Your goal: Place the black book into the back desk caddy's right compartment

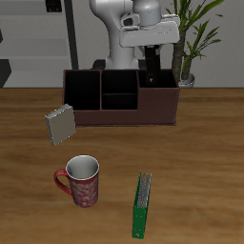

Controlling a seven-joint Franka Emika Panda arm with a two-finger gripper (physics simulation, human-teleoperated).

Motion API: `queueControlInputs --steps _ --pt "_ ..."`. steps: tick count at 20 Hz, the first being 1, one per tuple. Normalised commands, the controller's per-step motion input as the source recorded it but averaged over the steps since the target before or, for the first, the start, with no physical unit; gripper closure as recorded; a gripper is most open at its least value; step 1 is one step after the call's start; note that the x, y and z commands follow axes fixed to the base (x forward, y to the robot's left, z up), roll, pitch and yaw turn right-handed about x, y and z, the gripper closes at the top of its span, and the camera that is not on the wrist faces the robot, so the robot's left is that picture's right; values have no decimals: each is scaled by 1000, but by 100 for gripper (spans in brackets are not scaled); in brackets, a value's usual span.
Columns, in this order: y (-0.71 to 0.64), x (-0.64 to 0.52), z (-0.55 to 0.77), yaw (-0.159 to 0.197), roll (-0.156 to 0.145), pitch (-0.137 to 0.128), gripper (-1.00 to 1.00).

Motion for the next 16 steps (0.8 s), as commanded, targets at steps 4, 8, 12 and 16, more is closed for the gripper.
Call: queueControlInputs --steps 4,8,12,16 --pt "16 91 -191 10 -2 19 100" --pt "-58 77 -191 0 -1 36 100" --pt "-4 45 -266 2 -9 41 100" --pt "-3 7 -86 4 9 14 100"
